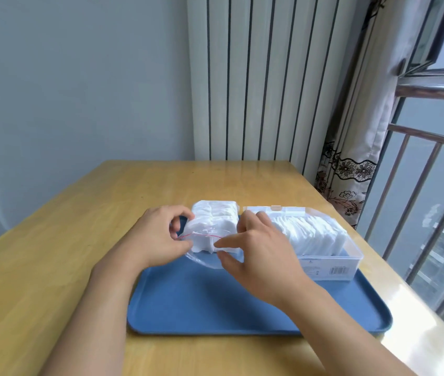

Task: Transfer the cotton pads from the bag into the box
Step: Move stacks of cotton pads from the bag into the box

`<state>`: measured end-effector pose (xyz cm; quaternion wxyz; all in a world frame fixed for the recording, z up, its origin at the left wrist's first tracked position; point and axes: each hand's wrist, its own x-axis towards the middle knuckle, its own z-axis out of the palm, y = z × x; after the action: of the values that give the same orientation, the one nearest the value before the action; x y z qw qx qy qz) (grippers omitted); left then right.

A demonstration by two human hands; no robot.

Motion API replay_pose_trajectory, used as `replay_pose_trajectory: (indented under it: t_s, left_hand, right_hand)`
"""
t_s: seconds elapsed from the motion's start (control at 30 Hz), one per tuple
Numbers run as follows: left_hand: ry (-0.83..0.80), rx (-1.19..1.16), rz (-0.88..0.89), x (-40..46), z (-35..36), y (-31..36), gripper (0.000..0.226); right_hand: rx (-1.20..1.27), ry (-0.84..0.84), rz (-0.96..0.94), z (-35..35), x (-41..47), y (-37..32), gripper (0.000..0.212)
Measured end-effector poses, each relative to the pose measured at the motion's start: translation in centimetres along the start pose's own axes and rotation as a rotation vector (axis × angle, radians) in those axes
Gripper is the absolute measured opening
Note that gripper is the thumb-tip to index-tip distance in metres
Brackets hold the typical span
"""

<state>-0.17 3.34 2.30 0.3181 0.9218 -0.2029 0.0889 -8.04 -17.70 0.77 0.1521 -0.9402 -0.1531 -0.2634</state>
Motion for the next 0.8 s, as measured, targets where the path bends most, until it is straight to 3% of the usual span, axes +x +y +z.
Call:
replay_pose_trajectory:
  t_s: [0.1,0.23,0.33,0.47,0.67,0.8]
  left_hand:
    - [0.168,-0.044,0.032,0.4,0.5,1.0,0.030]
    - [0.304,-0.260,0.126,0.0,0.9,3.2,0.030]
    - [0.266,-0.406,0.139,-0.1,1.2,4.0,0.027]
    - [0.157,-0.588,0.136,-0.3,1.4,4.3,0.021]
    - [0.145,-0.683,0.143,-0.4,1.6,4.9,0.020]
    - [0.127,-0.723,0.132,-0.3,1.7,5.1,0.018]
  right_hand:
    - [-0.163,0.075,-0.009,1.0,0.2,0.0,0.029]
    - [-0.303,0.012,0.048,2.0,1.0,-0.6,0.046]
    - [-0.211,0.000,0.099,1.8,1.4,-1.2,0.049]
    - [-0.235,0.097,0.101,1.7,1.9,-1.2,0.030]
    - [-0.218,0.085,0.167,1.5,2.4,-1.1,0.043]
    - [-0.170,0.098,0.148,1.3,2.3,-0.9,0.037]
